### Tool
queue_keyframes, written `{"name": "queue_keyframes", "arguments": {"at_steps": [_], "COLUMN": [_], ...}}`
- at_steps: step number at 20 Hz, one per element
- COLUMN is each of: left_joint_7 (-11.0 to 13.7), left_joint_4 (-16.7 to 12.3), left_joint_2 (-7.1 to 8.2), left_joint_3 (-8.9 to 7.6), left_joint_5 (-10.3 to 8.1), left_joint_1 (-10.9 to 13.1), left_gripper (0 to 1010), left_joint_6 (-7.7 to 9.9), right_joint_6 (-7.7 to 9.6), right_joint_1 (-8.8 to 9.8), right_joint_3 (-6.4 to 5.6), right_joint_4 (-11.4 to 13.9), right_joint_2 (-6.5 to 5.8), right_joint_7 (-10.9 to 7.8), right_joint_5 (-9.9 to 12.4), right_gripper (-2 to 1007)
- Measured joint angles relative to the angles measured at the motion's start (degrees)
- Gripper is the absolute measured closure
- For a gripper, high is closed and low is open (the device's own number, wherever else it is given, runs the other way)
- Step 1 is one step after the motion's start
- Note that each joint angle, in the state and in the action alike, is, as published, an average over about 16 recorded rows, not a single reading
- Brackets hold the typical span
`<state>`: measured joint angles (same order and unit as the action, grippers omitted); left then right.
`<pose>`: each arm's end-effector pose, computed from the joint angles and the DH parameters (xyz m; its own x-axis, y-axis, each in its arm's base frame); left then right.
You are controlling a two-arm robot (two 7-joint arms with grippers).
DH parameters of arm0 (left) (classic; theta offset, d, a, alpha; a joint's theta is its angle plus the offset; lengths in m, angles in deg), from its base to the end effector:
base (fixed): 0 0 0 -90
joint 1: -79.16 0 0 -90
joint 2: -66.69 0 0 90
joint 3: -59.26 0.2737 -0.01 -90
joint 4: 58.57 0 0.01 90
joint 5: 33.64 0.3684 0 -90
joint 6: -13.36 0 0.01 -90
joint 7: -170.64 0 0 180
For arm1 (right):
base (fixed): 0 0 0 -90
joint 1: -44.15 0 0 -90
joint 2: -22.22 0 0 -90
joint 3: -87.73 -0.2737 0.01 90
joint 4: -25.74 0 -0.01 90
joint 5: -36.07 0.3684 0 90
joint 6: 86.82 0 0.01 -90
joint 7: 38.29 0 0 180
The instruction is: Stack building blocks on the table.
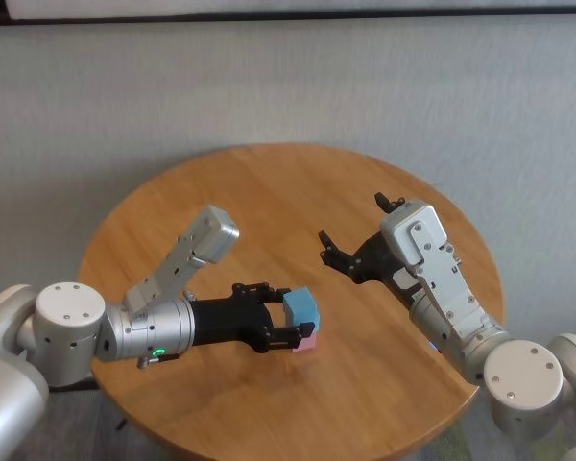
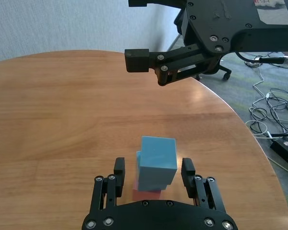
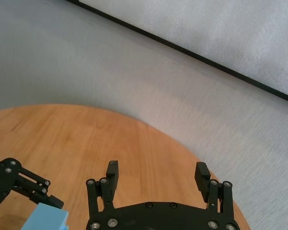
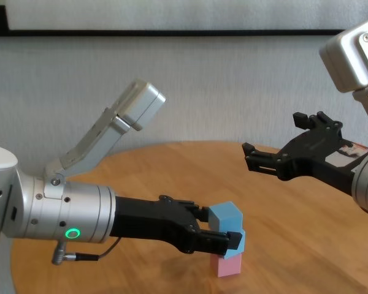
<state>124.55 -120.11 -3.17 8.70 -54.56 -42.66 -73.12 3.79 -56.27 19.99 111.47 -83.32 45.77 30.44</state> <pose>0.4897 -0.0420 -0.2950 0.9157 0.4018 0.0008 -0.3783 0.8613 0.3392 0.4133 0.0575 -0.2695 0.4115 -0.8187 0.4006 0.9026 0.4269 -0.0547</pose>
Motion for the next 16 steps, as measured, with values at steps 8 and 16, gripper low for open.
{"name": "queue_keyframes", "arguments": {"at_steps": [8,16], "left_joint_7": [0.5,0.8], "left_joint_4": [-0.3,-1.9], "left_joint_2": [0.12,0.83], "left_joint_3": [-0.26,-1.36], "left_joint_5": [-0.73,-3.05], "left_joint_1": [0.3,1.9], "left_gripper": [87,10], "left_joint_6": [-0.58,-1.82], "right_joint_6": [0.0,0.0], "right_joint_1": [0.0,0.0], "right_joint_3": [0.0,0.0], "right_joint_4": [0.0,0.0], "right_joint_2": [0.0,0.0], "right_joint_7": [0.0,0.0], "right_joint_5": [0.0,0.0], "right_gripper": [0,0]}}
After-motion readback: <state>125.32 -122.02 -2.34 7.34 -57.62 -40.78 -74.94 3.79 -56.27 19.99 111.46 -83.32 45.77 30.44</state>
